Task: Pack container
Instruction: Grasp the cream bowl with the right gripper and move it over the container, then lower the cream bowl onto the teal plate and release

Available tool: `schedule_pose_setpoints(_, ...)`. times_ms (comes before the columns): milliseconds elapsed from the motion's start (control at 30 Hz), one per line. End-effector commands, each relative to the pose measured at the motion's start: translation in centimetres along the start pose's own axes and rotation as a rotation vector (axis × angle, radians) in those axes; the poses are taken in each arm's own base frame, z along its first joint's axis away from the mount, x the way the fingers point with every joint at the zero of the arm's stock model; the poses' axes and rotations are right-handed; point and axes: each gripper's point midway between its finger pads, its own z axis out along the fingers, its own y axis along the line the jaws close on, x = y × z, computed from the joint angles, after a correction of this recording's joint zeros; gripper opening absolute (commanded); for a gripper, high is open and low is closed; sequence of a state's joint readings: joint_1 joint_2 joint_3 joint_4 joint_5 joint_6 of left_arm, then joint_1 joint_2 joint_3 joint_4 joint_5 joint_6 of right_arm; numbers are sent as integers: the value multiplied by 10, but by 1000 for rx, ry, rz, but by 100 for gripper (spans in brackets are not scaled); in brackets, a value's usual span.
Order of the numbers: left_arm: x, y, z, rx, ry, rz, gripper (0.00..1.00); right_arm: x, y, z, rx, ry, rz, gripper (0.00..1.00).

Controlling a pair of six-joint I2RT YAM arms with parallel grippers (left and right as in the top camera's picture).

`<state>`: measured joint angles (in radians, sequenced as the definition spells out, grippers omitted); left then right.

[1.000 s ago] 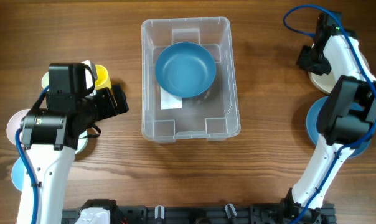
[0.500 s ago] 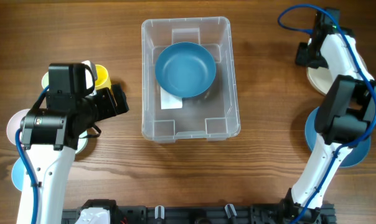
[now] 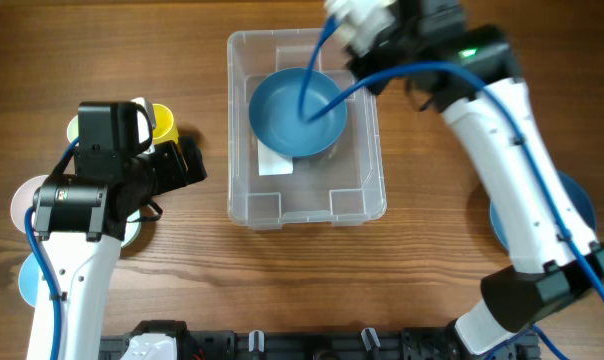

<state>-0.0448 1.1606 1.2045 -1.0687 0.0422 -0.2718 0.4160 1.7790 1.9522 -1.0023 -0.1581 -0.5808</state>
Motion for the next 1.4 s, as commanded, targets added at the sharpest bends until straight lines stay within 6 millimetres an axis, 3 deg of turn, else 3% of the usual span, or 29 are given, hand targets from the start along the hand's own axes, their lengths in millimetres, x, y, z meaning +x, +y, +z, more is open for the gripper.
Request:
schedule_pose_setpoints(0, -14, 25, -10, -132, -58, -55, 100, -3, 52, 34, -129, 27, -211, 5)
schedule_pose_setpoints(67, -24, 43, -30, -188, -85, -101, 100, -3, 68, 47, -168, 45, -229, 4)
schedule_pose_setpoints(133, -41, 67, -66, -234, -139, -187, 100, -1, 82, 61, -201, 65, -245, 4)
schedule_pose_setpoints(233, -47, 94, -97, -288, -177, -274, 99, 11, 94, 81, -247, 113, -243, 4)
schedule_pose_setpoints(300, -42, 92, -94, -262, -138, -231, 97, 23, 102, 94, -288, 155, -234, 4)
schedule_pose_setpoints(367, -35, 77, -80, -168, -54, -170, 97, 40, 113, 116, -348, 208, -212, 4)
schedule_pose_setpoints(433, -35, 76, -67, -157, -5, -177, 99, 55, 122, 135, -381, 255, -206, 4)
schedule_pose_setpoints(533, -35, 78, -56, -162, 32, -185, 100, 62, 125, 144, -398, 271, -198, 5)
schedule_pose_setpoints(667, -36, 79, -49, -166, 56, -188, 100, 60, 125, 146, -391, 266, -185, 46)
schedule_pose_setpoints(700, -36, 79, -49, -165, 52, -188, 100, 58, 124, 145, -388, 262, -184, 54)
schedule_pose_setpoints(800, -39, 79, -49, -163, 41, -185, 100, 30, 108, 125, -313, 190, -98, 58)
schedule_pose_setpoints(867, -38, 77, -50, -161, 39, -181, 100, 4, 72, 97, -152, 127, 33, 58)
schedule_pose_setpoints(900, -38, 75, -50, -157, 40, -172, 100, -7, 40, 72, -22, 84, 168, 58)
schedule_pose_setpoints(967, -38, 70, -49, -148, 43, -155, 100, -4, -11, 24, 173, 35, 437, 59)
schedule_pose_setpoints(1000, -38, 66, -48, -143, 43, -145, 100, 8, -34, -2, 257, 24, 592, 59)
schedule_pose_setpoints(1033, -38, 62, -47, -135, 44, -130, 100, 38, -65, -39, 360, 21, 847, 59)
schedule_pose_setpoints(1100, -39, 55, -46, -123, 41, -108, 100, 88, -90, -73, 462, 62, 1141, 60)
schedule_pose_setpoints(1133, -39, 53, -46, -119, 39, -101, 100, 128, -101, -91, 531, 114, 1331, 61)
schedule_pose_setpoints(1233, -39, 49, -45, -113, 38, -91, 100, 203, -115, -115, 644, 231, 1580, 62)
schedule_pose_setpoints(1367, -39, 49, -45, -113, 39, -91, 100, 277, -112, -120, 645, 349, 1768, 63)
